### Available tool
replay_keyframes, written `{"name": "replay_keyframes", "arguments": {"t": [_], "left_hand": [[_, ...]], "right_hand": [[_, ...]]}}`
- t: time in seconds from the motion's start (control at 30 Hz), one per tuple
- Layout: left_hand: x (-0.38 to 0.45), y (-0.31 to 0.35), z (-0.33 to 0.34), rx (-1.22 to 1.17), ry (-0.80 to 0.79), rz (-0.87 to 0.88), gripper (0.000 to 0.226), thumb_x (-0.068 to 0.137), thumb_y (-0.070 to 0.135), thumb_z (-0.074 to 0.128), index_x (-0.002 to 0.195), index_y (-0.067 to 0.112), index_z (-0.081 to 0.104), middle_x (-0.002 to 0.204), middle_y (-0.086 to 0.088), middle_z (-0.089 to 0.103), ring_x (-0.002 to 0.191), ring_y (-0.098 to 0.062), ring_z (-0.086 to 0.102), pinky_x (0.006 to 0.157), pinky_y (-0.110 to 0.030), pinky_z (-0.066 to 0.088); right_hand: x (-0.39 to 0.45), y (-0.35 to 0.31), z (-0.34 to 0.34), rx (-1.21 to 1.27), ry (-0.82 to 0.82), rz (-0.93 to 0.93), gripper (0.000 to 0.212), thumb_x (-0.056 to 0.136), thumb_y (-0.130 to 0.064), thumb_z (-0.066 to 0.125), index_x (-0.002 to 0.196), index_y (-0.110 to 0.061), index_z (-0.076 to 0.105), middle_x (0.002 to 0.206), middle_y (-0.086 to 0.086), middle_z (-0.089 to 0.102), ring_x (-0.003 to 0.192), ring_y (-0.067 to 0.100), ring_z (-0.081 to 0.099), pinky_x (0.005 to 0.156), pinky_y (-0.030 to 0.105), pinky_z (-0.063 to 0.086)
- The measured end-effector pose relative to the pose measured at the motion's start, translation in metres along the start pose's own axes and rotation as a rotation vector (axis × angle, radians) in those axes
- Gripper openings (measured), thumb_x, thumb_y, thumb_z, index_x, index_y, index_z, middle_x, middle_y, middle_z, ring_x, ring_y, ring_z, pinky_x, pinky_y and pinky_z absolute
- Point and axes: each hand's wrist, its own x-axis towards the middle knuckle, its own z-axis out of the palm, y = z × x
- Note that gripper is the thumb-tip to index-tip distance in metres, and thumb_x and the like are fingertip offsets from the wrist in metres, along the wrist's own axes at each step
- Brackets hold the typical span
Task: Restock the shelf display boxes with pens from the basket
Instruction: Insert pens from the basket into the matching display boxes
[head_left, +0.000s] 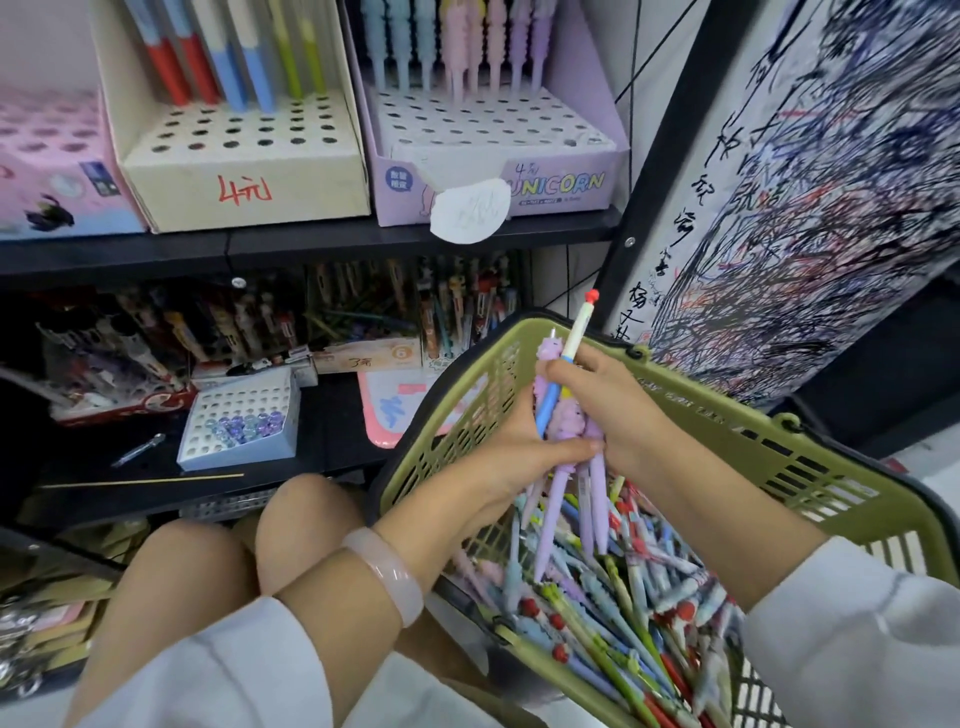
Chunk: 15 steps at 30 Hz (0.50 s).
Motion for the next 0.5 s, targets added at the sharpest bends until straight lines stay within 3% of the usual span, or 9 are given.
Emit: {"name": "replay_keyframes", "arguments": {"t": [0.07,0.17,0.27,0.37,0.5], "left_hand": [[0.000,0.003,0.001,-0.039,-0.008,-0.017,0.071,0.083,-0.001,0.064,0.140,0.022,0.028,0.132,-0.007,0.052,0.103,-0.016,0.063,0.079,-0.025,0.056],[-0.001,0.007,0.002,-0.071,0.025,-0.019,0.055,0.084,-0.005,0.060,0.130,0.016,0.041,0.108,-0.007,0.065,0.085,-0.014,0.068,0.074,-0.027,0.058],[-0.003,0.011,0.001,-0.018,0.080,0.019,0.049,0.084,-0.006,0.056,0.127,0.013,0.045,0.092,-0.006,0.065,0.077,-0.013,0.066,0.077,-0.031,0.057],[-0.006,0.020,-0.005,0.050,0.036,0.030,0.048,0.082,-0.002,0.058,0.121,0.023,0.045,0.095,-0.008,0.061,0.080,-0.020,0.061,0.088,-0.046,0.053],[-0.014,0.029,-0.017,0.121,-0.039,0.106,0.067,0.079,0.002,0.063,0.133,0.030,0.035,0.108,0.003,0.060,0.088,-0.011,0.063,0.085,-0.035,0.055]], "right_hand": [[0.000,-0.001,0.003,-0.020,0.043,-0.016,0.007,0.087,-0.008,0.057,0.083,-0.012,0.060,0.075,0.006,0.052,0.070,0.017,0.055,0.066,0.028,0.050],[-0.001,-0.005,0.007,-0.102,0.059,-0.060,0.007,0.088,-0.012,0.058,0.082,-0.011,0.059,0.075,0.007,0.051,0.067,0.014,0.053,0.064,0.024,0.049],[-0.001,-0.014,0.009,-0.246,0.026,-0.118,0.014,0.090,-0.021,0.058,0.077,-0.016,0.058,0.071,0.001,0.053,0.063,0.006,0.055,0.062,0.019,0.047],[0.002,-0.028,0.010,-0.288,0.048,-0.177,0.019,0.094,-0.029,0.054,0.078,-0.018,0.057,0.066,-0.007,0.047,0.053,-0.004,0.047,0.052,0.009,0.040],[0.004,-0.056,0.014,-0.247,0.136,-0.281,0.025,0.097,-0.031,0.047,0.083,-0.016,0.061,0.072,-0.005,0.052,0.063,0.005,0.045,0.063,0.019,0.038]]}}
